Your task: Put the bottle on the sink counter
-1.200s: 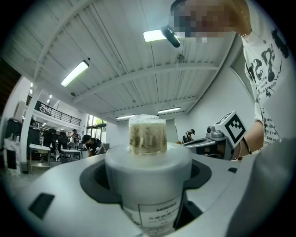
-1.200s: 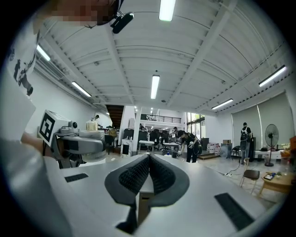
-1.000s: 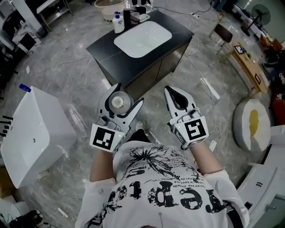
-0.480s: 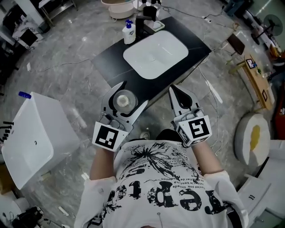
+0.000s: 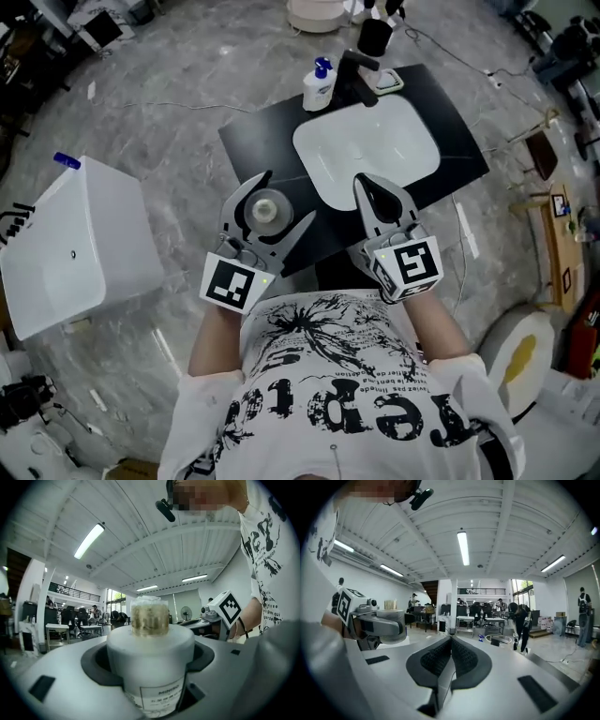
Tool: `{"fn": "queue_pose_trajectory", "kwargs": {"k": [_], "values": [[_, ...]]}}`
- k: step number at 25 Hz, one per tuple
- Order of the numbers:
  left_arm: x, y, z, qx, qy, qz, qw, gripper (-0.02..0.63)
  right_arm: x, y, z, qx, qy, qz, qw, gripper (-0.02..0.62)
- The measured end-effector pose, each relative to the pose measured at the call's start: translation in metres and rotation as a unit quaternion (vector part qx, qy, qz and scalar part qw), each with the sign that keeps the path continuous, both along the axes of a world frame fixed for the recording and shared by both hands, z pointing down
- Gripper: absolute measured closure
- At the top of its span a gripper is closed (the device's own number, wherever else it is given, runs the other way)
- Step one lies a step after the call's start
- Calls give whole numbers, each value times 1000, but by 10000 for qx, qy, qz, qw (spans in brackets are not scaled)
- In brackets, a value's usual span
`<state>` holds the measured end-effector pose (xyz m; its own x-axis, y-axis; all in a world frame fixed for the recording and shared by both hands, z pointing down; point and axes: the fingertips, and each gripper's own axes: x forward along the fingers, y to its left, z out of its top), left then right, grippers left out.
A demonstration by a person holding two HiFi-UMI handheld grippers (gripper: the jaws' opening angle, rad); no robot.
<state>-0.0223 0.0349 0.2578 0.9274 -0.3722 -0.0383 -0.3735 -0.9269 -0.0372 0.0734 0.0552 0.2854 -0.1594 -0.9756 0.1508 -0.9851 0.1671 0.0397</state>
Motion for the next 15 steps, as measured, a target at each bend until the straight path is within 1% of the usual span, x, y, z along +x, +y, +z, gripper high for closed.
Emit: {"fn": "queue_pose_trajectory", "kwargs": {"k": [5, 9, 15], "values": [[27, -70, 5, -149, -1, -706, 9974, 258, 30, -79, -1, -13, 101, -654, 9978, 580], [40, -119, 23, -361, -38, -1329, 9905, 258, 47, -134, 19, -287, 46, -1171, 9927, 581], [51, -181, 67, -616, -114, -1883, 9801, 258, 57, -200, 63, -560, 70, -1632, 9850, 580]]}}
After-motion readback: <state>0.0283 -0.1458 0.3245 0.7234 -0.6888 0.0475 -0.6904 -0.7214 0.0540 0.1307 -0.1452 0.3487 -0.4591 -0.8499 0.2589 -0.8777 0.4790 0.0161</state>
